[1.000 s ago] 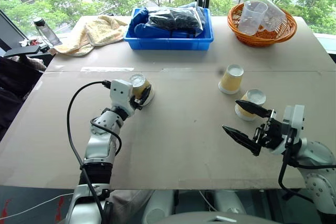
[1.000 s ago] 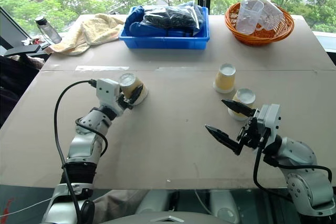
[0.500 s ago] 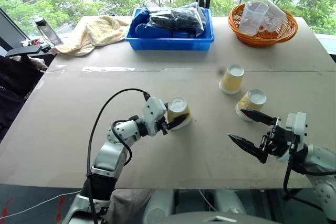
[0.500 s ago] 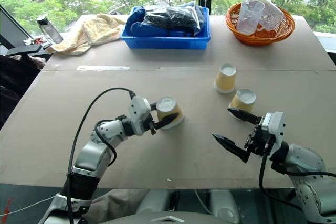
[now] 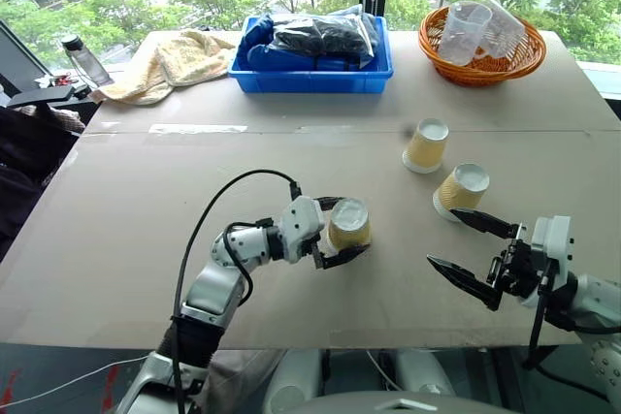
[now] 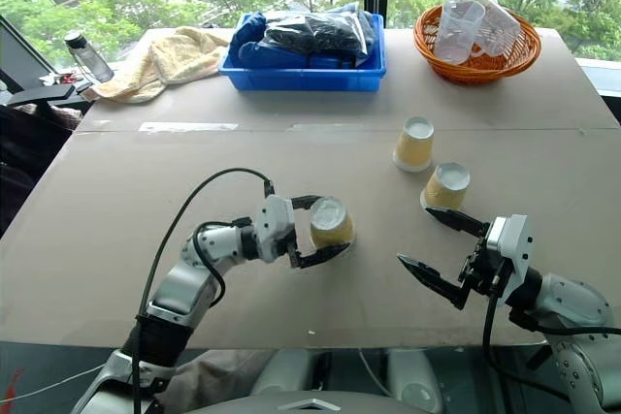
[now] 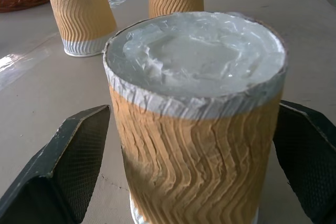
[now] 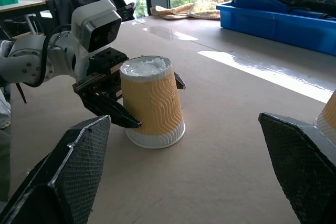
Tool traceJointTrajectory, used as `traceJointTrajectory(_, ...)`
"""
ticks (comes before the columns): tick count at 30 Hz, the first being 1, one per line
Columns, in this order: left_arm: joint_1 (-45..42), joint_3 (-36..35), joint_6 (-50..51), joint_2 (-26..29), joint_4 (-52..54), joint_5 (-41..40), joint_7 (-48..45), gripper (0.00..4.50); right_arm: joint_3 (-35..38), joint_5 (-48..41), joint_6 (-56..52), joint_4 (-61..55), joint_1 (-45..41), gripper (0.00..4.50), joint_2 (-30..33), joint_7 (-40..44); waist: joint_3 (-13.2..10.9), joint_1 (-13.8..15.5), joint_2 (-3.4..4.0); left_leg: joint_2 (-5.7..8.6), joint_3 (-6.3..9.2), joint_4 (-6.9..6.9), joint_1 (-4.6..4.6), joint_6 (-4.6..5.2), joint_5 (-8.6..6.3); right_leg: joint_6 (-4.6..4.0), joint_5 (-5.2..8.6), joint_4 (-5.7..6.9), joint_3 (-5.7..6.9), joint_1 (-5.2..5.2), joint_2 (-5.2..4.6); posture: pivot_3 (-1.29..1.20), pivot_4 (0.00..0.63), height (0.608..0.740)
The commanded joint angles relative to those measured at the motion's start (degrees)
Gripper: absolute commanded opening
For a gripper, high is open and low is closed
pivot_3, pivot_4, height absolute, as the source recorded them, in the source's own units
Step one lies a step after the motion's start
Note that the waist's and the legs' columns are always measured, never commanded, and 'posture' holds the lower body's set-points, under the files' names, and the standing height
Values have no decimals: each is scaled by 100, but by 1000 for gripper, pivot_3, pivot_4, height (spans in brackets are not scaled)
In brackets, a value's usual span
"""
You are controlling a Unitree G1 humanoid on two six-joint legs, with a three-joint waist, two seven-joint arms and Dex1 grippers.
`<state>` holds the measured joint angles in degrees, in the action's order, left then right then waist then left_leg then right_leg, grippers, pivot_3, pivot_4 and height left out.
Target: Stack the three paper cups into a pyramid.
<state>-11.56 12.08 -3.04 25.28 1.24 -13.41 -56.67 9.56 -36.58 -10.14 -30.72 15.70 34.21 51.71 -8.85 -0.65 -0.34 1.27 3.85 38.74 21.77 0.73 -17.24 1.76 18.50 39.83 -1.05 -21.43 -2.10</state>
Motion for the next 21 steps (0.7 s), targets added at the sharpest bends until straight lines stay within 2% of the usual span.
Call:
traceJointTrajectory(1,144,-190,44,155,598,-339,-146,4489,229,28,221,-19,99,4500,-49,9,0,0,0,0,0,0,0,0,0,0,0,0,-1,0,0,0,150,740)
traceJointTrajectory(6,21,-642,779,432,1746,-1015,71,4489,663,120,474,360,-30,4500,-216,-276,-2,8,-3,-1,0,1,1,0,0,0,0,0,-1,0,-3,0,150,740)
traceJointTrajectory(10,-47,-956,1569,749,2346,-1588,156,4489,914,384,622,767,-475,4500,-442,-825,1,-16,5,-2,-1,1,-2,-1,0,0,0,3,-3,1,-1,0,150,740)
traceJointTrajectory(17,-312,-1333,2804,1358,2850,-2378,229,4489,746,757,343,1266,-1092,4500,-730,-1631,-5,-4,4,-4,-2,1,1,-1,1,0,0,2,-4,-1,5,0,150,740)
traceJointTrajectory(21,-451,-1535,3243,1722,3035,-2698,165,4489,661,753,71,1542,-1338,4500,-805,-1798,-6,-11,6,-3,-2,1,1,-1,1,0,0,1,-4,-1,4,0,150,740)
